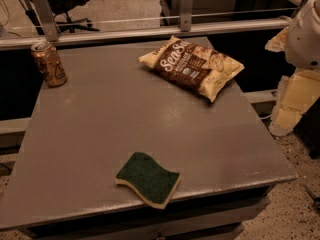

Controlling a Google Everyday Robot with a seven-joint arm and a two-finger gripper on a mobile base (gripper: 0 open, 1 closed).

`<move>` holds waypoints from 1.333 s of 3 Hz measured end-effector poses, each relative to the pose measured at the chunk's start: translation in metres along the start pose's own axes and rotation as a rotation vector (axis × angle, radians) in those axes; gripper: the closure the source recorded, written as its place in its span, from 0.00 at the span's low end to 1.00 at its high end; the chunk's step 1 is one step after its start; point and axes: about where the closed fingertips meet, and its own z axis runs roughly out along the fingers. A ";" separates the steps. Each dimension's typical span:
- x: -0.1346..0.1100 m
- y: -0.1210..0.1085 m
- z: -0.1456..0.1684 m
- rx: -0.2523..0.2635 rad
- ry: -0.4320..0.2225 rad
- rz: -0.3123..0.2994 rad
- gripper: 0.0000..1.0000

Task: Move brown chip bag near sponge

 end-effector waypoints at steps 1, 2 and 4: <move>0.000 0.000 0.000 0.000 0.000 0.000 0.00; -0.011 -0.021 0.021 0.026 -0.054 0.002 0.00; -0.081 -0.131 0.115 0.122 -0.325 0.014 0.00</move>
Offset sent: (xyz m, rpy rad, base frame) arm 0.0993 0.0244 -0.0472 0.1606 -0.1251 0.0209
